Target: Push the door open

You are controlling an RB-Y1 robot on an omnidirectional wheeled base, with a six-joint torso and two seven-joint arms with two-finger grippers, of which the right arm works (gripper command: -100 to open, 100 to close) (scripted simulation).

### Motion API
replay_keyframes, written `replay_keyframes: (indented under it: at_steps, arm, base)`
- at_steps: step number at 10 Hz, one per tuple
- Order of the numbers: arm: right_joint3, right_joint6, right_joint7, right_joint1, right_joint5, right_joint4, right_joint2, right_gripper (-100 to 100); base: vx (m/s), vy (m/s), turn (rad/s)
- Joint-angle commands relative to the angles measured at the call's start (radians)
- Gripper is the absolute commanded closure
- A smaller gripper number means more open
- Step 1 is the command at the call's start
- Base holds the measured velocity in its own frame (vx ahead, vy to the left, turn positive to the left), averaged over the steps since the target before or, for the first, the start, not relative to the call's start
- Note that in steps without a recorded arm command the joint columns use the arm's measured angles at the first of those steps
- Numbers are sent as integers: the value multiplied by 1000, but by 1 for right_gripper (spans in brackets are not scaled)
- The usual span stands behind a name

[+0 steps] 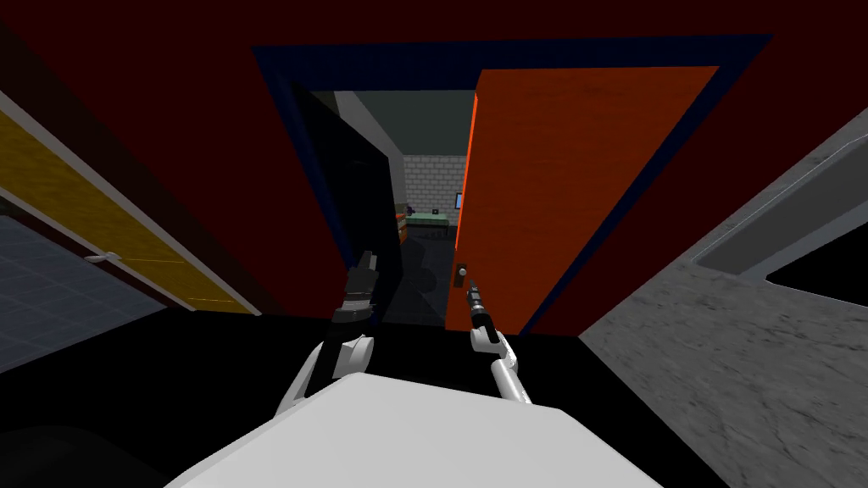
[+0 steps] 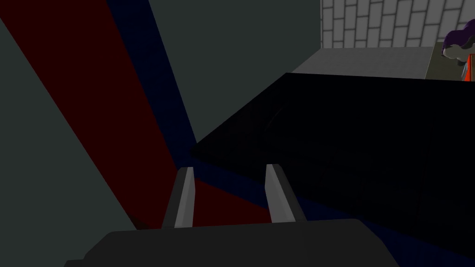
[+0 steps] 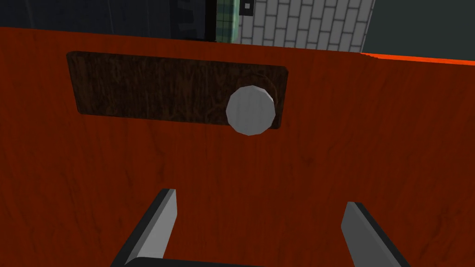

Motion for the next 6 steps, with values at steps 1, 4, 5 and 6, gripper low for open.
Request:
replay_keyframes:
  at_steps: [1, 4, 5, 6]
  arm:
    - [-6, -5, 0, -10, -1, 14, -27, -100]
    - [-12, -10, 0, -15, -3, 24, -42, -100]
    - [-14, -11, 1, -16, -3, 28, -39, -100]
    - [-16, -13, 1, -18, -4, 31, -31, -100]
  base:
    - [178, 14, 16]
    - [194, 10, 18]
    - [194, 34, 19]
    - [196, 34, 14]
